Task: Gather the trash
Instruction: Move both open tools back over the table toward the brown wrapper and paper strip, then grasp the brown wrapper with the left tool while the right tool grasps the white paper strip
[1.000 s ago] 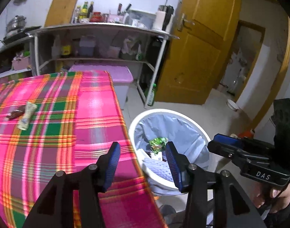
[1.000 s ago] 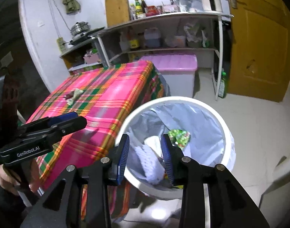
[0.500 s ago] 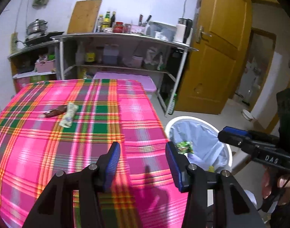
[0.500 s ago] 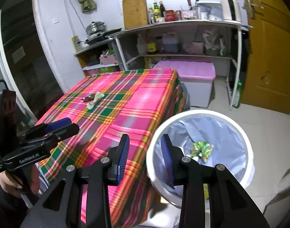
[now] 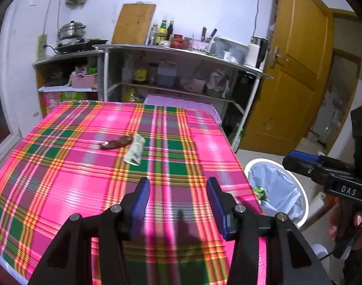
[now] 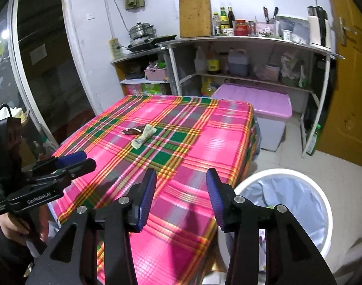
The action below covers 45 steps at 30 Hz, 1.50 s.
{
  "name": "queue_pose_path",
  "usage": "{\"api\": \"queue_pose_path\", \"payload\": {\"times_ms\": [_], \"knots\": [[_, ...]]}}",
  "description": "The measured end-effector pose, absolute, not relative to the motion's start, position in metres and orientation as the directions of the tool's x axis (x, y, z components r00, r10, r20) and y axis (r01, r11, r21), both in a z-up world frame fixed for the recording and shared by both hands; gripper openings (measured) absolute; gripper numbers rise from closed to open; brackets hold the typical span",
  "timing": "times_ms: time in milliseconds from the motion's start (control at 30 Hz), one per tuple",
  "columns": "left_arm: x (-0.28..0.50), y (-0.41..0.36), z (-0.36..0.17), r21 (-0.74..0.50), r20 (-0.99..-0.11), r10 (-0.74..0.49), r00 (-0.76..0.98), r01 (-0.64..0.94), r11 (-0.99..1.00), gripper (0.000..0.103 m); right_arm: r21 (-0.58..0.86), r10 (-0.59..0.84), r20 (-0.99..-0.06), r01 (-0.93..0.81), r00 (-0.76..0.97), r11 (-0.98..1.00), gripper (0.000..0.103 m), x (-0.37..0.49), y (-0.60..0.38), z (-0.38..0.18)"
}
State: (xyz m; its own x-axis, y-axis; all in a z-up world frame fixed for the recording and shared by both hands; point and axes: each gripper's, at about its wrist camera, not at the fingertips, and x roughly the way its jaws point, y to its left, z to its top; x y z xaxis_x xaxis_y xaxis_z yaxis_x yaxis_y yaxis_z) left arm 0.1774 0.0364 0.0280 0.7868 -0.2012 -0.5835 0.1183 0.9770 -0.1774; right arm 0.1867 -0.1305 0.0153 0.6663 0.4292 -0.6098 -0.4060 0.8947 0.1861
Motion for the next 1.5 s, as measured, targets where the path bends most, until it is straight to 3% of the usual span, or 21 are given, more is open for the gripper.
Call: {"api": "queue_pose_path", "payload": {"times_ms": [533,1500], "knots": [[0.199,0.091,0.028,-0.104,-0.584,-0.109,0.804,0.059,0.993,0.049,0.169,0.445,-0.673,-0.462,0.591,0.87,0.045,0.232,-0.066,0.011],[0.236,0.178,-0.007,-0.167,-0.62,-0.095,0.779,-0.013,0.986,0.049,0.241,0.428,-0.795,-0.423,0.43,0.874,0.045,0.353,0.049,-0.07]]}}
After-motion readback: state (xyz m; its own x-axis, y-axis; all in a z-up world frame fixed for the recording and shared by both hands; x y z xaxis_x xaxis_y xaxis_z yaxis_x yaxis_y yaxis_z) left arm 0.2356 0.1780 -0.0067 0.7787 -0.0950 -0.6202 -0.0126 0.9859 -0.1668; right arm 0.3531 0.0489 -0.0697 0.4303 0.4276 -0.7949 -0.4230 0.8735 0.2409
